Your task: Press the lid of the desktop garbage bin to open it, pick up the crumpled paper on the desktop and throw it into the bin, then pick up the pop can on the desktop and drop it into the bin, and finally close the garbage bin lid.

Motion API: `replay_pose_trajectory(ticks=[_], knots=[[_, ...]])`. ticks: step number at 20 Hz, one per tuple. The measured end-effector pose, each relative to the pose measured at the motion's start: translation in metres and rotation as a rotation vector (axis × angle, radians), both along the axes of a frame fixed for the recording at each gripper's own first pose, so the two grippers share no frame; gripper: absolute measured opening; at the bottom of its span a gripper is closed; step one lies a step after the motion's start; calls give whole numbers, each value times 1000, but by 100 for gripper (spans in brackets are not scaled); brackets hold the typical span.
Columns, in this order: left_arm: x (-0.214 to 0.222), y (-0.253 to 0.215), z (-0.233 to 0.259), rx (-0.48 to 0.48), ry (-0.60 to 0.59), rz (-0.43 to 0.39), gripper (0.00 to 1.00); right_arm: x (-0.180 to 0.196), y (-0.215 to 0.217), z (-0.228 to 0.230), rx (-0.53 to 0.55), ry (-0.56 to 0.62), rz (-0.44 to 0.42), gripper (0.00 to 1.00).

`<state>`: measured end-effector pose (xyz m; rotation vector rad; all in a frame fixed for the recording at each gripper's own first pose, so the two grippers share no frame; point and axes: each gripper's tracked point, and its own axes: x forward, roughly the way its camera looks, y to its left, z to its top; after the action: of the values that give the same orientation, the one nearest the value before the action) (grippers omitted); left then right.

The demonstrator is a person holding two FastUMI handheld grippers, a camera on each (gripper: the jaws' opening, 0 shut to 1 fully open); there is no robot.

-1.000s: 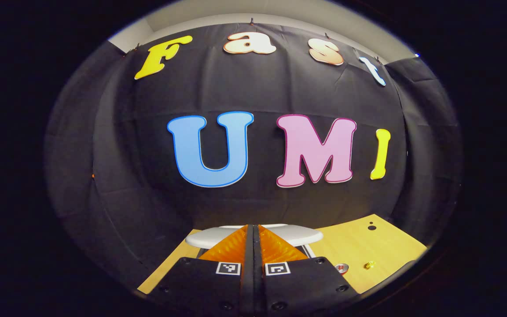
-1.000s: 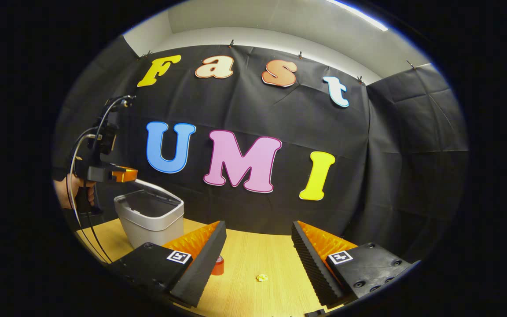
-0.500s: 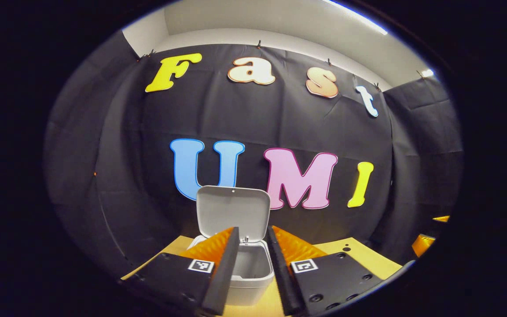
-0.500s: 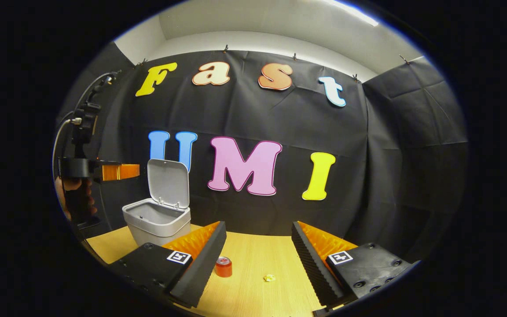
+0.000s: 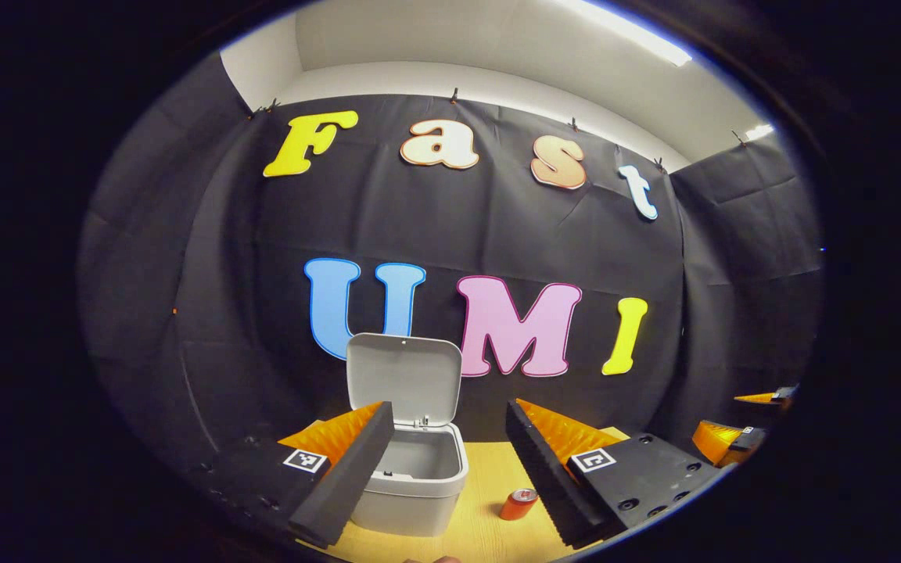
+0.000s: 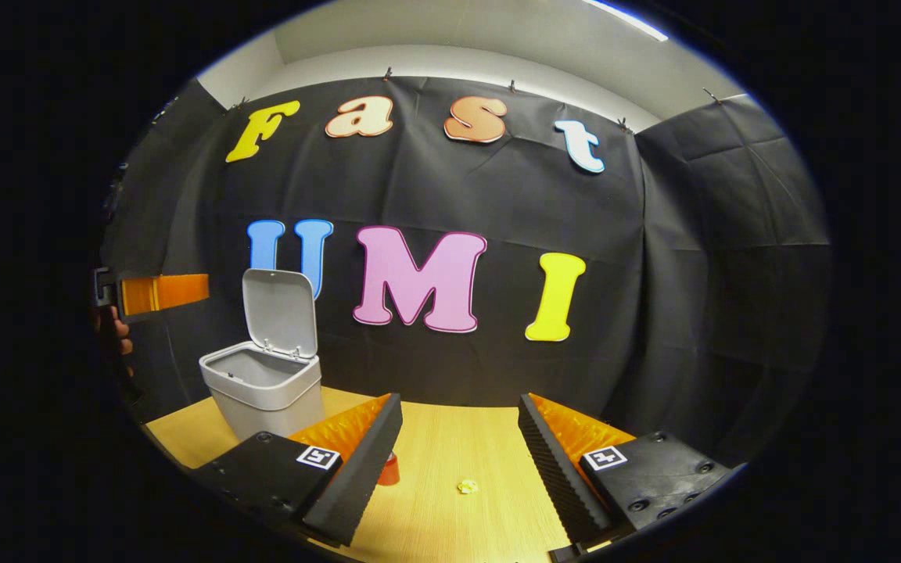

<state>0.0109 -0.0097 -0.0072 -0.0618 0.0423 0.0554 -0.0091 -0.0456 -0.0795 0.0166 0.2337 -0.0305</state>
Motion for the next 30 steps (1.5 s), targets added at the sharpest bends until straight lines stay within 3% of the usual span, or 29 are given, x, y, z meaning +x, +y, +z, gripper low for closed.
replay_pose_trajectory(ticks=[3, 7, 9, 14, 21, 26, 30], knots=[[-9, -10, -4, -18, 4, -18, 97, 17, -10, -25, 10, 76, -17, 96], [-16, -20, -6, 20, 9, -31, 95, 36, -3, -86, 27, 246, 50, 96], [-19, -26, -18, -5, 45, -42, 95, 42, 1, -116, 44, 319, 78, 97], [-33, -12, -44, 30, 125, 23, 95, 46, 16, -216, 78, 576, 180, 97], [-47, 8, -74, 52, 233, 149, 95, 64, -6, -332, 62, 795, 150, 96], [-46, 0, -83, 80, 276, 170, 95, 85, -11, -390, 45, 879, 132, 97], [-44, -7, -71, 91, 275, 177, 95, 86, -13, -410, 59, 932, 104, 96]])
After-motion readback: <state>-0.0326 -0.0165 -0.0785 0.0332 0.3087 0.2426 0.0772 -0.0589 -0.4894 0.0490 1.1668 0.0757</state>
